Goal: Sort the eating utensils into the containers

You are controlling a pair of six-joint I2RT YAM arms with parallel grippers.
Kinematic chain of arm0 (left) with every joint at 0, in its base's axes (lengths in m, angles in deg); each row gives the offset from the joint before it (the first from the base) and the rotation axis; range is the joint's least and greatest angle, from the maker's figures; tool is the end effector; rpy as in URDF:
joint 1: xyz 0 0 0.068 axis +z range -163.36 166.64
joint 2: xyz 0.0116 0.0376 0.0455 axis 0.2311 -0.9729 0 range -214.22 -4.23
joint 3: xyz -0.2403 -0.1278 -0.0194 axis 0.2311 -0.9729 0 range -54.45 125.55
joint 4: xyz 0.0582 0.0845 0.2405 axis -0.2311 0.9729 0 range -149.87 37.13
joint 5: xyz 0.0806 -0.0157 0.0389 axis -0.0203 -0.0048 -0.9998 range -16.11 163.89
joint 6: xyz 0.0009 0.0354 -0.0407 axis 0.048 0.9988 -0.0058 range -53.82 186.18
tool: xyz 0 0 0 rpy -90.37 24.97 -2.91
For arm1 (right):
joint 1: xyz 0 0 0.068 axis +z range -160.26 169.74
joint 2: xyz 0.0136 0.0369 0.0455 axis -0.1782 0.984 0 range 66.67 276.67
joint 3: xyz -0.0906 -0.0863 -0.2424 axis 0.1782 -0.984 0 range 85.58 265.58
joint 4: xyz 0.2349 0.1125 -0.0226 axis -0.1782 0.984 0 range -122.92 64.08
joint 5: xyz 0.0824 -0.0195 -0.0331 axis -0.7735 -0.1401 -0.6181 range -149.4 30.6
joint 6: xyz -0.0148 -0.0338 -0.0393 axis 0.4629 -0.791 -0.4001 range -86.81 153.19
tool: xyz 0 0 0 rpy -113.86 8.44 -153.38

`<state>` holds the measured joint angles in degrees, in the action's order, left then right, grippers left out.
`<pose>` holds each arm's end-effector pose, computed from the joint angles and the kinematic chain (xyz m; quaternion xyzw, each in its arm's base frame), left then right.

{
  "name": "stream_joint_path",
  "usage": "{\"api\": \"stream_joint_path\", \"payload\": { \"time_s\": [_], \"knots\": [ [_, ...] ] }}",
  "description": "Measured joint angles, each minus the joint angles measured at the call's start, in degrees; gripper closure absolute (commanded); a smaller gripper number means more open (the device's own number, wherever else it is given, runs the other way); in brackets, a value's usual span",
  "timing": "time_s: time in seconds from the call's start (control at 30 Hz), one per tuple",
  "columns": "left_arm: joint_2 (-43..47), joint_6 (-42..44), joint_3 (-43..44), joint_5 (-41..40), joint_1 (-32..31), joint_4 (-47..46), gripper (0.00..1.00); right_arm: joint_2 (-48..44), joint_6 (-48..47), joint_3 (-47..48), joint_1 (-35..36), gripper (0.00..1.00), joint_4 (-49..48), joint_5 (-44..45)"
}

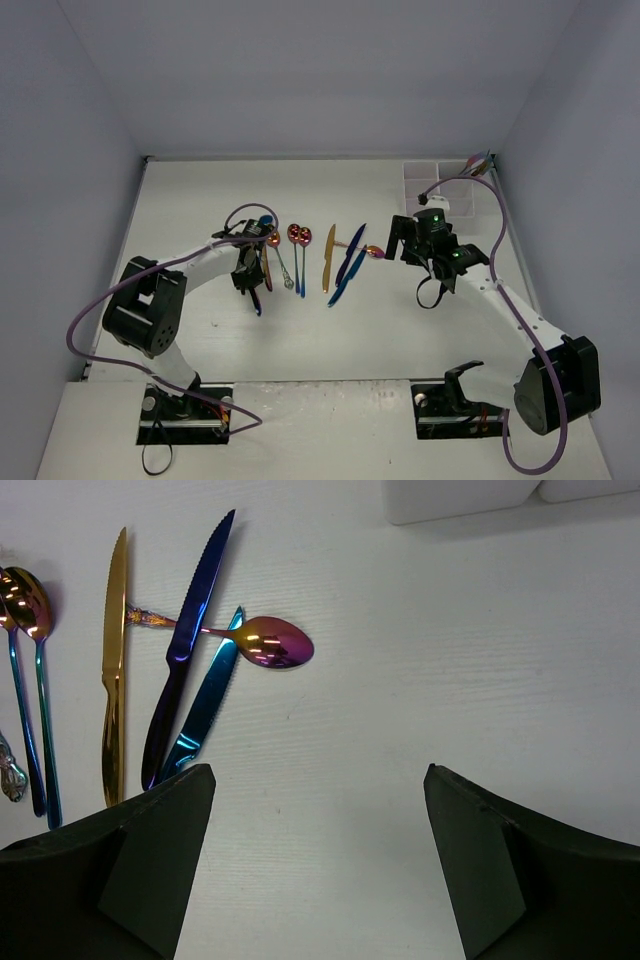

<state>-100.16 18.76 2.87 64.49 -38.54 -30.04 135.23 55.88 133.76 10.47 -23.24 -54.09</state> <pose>0.2887 -0.1293 0.1686 -0.2038 0.9577 -0.0455 0.1978 0.2525 0.0922 0.2754 0.0379 0.8648 0.1473 0.4785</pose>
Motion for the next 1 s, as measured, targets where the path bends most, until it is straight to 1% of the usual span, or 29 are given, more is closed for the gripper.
{"api": "stream_joint_path", "payload": {
  "time_s": [0.03,0.23,0.37,0.47,0.53,0.63,0.73,0.87,1.0],
  "knots": [
    [0.2,-0.3,-0.3,-0.1,0.0,-0.4,1.00,0.0,-0.1,0.0,0.0,0.16,0.0,-0.2],
    [4.0,-1.0,-4.7,-1.2,0.0,-1.7,1.00,0.0,-0.8,0.1,0.0,0.17,0.0,-2.5],
    [8.2,0.4,-8.6,-1.4,0.0,-0.6,1.00,0.3,-1.5,2.0,0.0,0.18,0.3,-6.0],
    [13.3,3.3,-10.4,-1.2,0.0,0.9,1.00,1.0,-1.9,4.5,0.4,0.18,0.4,-9.1],
    [18.7,6.0,-10.4,-1.0,-0.1,0.7,1.00,1.8,-2.0,6.6,0.6,0.19,0.5,-11.7],
    [27.5,10.7,-10.4,-0.2,-0.3,-1.9,1.00,3.5,-1.9,10.4,1.0,0.19,0.4,-16.3],
    [33.9,15.1,-10.4,2.7,-0.9,-6.3,1.00,5.4,-1.5,14.4,2.1,0.19,0.3,-20.4],
    [37.4,19.8,-9.1,6.8,-4.0,-10.1,1.00,8.2,-0.4,19.9,5.7,0.20,-1.1,-23.9],
    [37.2,22.6,-6.2,10.3,-8.2,-12.9,1.00,10.5,1.7,23.9,9.3,0.21,-3.2,-25.9]
  ]
}}
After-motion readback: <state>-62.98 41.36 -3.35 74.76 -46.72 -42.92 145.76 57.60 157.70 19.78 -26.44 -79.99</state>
